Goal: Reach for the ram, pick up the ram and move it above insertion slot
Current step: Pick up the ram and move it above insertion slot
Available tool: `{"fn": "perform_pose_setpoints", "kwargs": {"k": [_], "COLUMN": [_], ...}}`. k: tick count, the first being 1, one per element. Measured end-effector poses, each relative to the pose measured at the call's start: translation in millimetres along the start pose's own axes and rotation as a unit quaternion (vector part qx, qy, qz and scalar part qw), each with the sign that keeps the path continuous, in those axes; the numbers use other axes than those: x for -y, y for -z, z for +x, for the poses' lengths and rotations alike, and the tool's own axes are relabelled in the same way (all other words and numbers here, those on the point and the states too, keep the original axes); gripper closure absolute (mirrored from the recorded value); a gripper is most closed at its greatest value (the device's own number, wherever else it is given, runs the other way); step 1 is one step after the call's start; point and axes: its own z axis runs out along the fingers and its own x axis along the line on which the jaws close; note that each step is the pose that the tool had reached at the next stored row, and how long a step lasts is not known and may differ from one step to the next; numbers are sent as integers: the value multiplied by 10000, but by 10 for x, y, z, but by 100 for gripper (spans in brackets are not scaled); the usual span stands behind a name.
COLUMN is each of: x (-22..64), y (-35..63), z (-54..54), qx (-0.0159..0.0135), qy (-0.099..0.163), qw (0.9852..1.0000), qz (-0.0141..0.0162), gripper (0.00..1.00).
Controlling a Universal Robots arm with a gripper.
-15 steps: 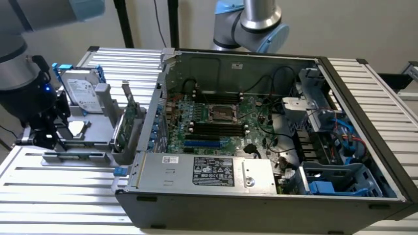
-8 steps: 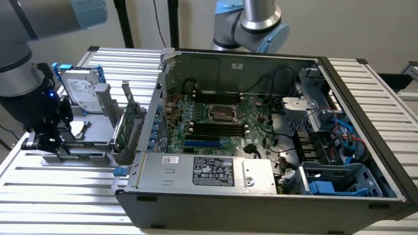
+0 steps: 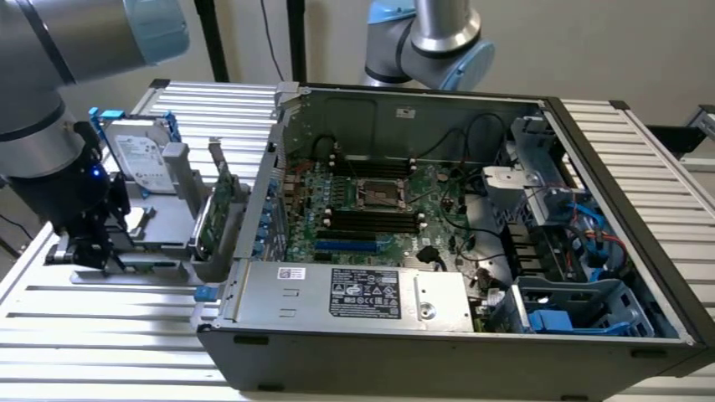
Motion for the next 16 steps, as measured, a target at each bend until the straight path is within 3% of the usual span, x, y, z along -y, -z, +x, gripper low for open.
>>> {"fn": "perform_pose_setpoints", "kwargs": {"k": [6, 11, 16], "x": [7, 20, 28], "y": [-109, -198, -244], "z": [-2, -67, -81], "qx": [2, 2, 3], "qy": [0, 0, 0], "qw": [10000, 10000, 10000], "qz": [0, -1, -2], "gripper": [58, 58, 58]}}
